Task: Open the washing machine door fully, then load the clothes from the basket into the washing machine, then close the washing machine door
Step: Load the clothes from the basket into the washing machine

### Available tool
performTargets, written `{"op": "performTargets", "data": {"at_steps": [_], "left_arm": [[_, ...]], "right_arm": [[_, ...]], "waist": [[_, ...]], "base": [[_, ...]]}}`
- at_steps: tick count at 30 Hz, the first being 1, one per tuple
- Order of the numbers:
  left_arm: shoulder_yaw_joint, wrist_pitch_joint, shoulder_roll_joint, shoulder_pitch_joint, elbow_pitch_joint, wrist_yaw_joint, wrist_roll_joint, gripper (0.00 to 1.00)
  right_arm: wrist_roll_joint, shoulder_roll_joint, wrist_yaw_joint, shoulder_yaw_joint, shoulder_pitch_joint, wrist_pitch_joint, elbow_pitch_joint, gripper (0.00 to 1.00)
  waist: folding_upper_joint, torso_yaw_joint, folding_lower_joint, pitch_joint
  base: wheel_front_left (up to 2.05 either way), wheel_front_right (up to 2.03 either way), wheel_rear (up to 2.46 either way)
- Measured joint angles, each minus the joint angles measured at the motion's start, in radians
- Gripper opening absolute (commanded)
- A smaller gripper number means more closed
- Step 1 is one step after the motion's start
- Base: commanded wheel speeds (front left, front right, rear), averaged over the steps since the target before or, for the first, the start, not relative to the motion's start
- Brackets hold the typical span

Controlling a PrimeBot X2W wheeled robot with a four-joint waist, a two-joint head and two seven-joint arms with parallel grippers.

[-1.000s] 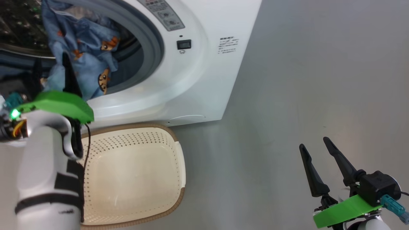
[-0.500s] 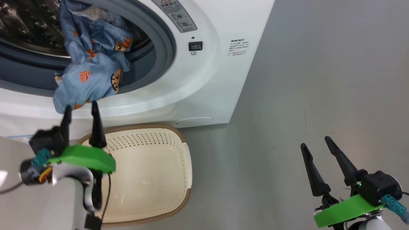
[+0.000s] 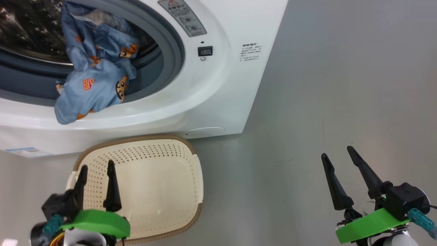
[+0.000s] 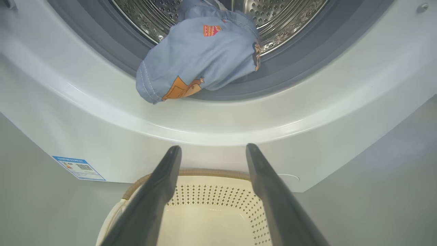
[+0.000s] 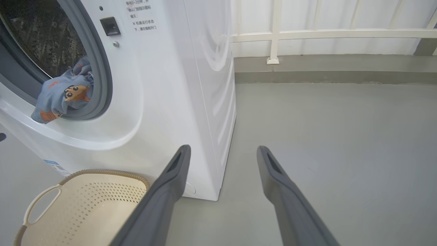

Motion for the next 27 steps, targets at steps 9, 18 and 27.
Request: {"op": "performTargets", "data": {"at_steps": [9, 18, 27], "left_arm": [[-0.001, 0.002, 0.007, 0.121, -0.097, 0.035, -0.024, 1.00], [-0.009, 0.018, 0.013, 0.166, -0.133, 0.056, -0.028, 1.00], [-0.018, 0.040, 0.016, 0.166, -0.185, 0.072, -0.028, 1.00]], "right_arm": [[0.000, -0.003, 0.000, -0.012, 0.012, 0.000, 0.000, 1.00], [-0.001, -0.008, 0.000, -0.016, 0.021, 0.000, 0.000, 1.00], [-0.001, -0.008, 0.000, -0.013, 0.022, 0.000, -0.002, 1.00]], "waist": [[0.0000, 0.010, 0.0000, -0.017], [0.0000, 0.022, 0.0000, -0.039], [0.0000, 0.013, 0.0000, -0.037]], "base": [[0.00, 0.00, 0.00], [0.00, 0.00, 0.00], [0.00, 0.00, 0.00]]}}
